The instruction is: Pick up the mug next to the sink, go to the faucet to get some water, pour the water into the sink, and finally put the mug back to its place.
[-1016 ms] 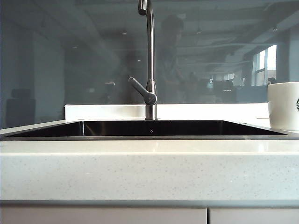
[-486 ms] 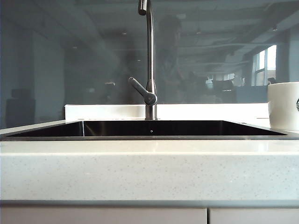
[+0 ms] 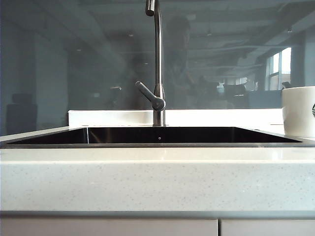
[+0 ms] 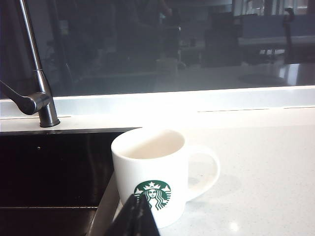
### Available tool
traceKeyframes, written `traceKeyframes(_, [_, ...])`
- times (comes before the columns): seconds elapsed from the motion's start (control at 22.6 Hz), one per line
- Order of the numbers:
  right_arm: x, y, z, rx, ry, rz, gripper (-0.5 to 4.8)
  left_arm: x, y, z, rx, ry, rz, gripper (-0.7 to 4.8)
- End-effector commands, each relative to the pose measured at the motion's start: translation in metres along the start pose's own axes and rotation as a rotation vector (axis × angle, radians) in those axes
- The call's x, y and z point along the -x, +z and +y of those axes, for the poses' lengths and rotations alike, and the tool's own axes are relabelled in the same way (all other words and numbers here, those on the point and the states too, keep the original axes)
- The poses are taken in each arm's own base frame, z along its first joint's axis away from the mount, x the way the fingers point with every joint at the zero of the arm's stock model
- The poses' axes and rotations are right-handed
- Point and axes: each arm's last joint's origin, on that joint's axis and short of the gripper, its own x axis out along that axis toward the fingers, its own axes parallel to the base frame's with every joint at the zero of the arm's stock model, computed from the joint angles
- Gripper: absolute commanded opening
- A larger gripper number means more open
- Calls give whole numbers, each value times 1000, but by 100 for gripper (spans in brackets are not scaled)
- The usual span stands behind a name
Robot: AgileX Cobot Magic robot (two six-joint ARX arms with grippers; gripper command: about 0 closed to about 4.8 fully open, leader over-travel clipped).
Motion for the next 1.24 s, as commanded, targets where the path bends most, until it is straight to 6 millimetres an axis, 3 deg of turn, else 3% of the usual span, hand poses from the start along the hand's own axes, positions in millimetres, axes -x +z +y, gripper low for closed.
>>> traceKeyframes(0.04, [0, 0, 0, 4, -3, -15, -2, 0, 2, 0, -4, -4, -12, -3])
traceKeyframes(1.24, [0, 0, 1, 7, 11, -14, -1, 0, 2, 0, -4, -4, -12, -3])
